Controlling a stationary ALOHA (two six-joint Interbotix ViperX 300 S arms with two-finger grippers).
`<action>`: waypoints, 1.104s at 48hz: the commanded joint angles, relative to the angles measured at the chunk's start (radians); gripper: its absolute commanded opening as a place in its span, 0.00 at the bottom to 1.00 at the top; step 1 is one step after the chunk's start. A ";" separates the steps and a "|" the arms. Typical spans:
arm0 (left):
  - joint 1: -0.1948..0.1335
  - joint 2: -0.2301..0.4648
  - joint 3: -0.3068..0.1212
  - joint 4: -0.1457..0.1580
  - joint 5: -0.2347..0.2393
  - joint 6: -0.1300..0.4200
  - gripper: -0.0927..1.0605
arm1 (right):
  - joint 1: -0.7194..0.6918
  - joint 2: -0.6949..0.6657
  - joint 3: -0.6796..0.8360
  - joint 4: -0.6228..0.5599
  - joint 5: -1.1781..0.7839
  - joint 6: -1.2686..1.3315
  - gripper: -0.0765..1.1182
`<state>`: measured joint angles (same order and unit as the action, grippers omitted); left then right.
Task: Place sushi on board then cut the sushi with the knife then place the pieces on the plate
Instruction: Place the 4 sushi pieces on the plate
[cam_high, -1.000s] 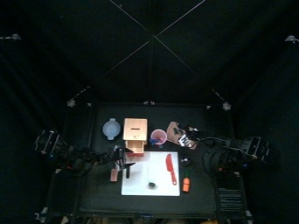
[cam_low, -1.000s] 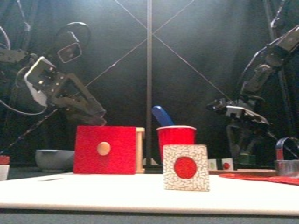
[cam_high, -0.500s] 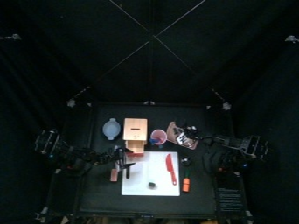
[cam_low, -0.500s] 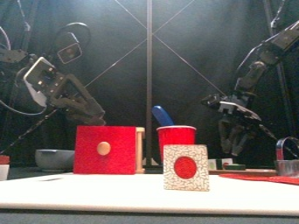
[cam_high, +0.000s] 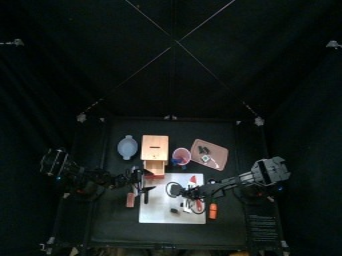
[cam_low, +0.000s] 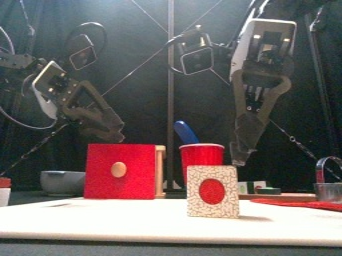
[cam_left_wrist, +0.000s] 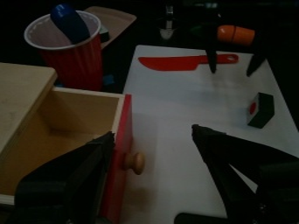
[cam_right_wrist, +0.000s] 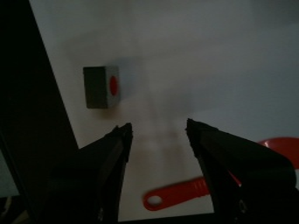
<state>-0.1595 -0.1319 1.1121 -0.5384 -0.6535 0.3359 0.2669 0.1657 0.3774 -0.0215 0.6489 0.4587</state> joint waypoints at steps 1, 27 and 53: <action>0.002 -0.002 -0.021 0.002 -0.005 0.002 0.97 | 0.009 -0.011 -0.058 0.005 0.000 -0.002 0.79; 0.002 0.005 -0.014 0.002 -0.005 0.000 0.97 | 0.006 0.091 -0.086 0.014 -0.084 0.015 0.76; 0.002 0.005 -0.009 -0.015 0.028 0.000 0.97 | -0.210 -0.327 0.245 -0.037 0.041 0.021 0.51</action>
<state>-0.1595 -0.1227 1.1137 -0.5492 -0.6274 0.3375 0.1227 -0.0368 0.5354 -0.0614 0.6934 0.4863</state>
